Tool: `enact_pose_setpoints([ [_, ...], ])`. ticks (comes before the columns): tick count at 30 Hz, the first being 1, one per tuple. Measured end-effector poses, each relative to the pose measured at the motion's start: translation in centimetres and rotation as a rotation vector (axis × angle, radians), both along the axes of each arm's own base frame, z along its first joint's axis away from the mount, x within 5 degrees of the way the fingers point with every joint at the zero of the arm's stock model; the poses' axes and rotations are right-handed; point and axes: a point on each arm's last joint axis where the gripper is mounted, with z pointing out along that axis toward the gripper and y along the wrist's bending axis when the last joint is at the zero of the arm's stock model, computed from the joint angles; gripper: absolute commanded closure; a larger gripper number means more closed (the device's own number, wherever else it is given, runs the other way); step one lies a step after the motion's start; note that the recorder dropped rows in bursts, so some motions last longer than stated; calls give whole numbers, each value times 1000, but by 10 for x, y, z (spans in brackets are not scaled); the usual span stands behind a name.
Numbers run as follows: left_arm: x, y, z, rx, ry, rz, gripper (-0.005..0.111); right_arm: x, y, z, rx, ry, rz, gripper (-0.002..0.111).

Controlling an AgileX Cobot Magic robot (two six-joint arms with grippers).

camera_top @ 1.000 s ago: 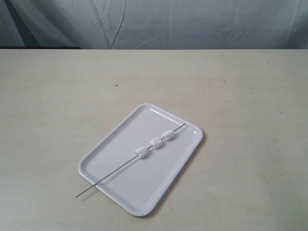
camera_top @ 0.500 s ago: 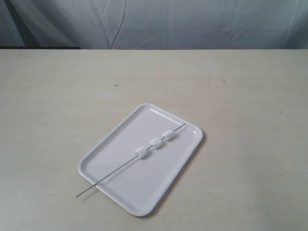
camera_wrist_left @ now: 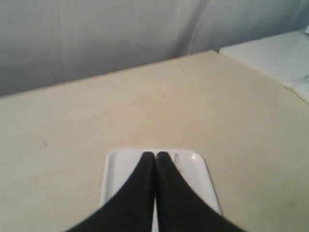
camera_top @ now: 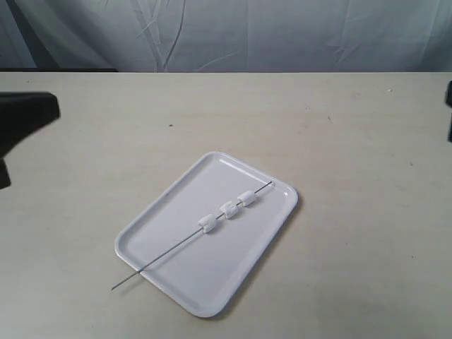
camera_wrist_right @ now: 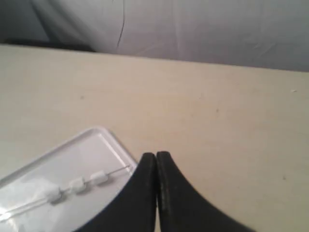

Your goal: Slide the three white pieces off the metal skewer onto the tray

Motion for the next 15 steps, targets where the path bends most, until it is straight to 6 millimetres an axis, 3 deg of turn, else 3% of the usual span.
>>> enact_pose_setpoints([
  [10, 55, -2, -71, -18, 423, -60, 107, 51, 44, -39, -144, 319, 139, 109],
  [15, 64, -27, -111, 44, 591, -154, 107, 67, 60, -73, -180, 482, 212, 109],
])
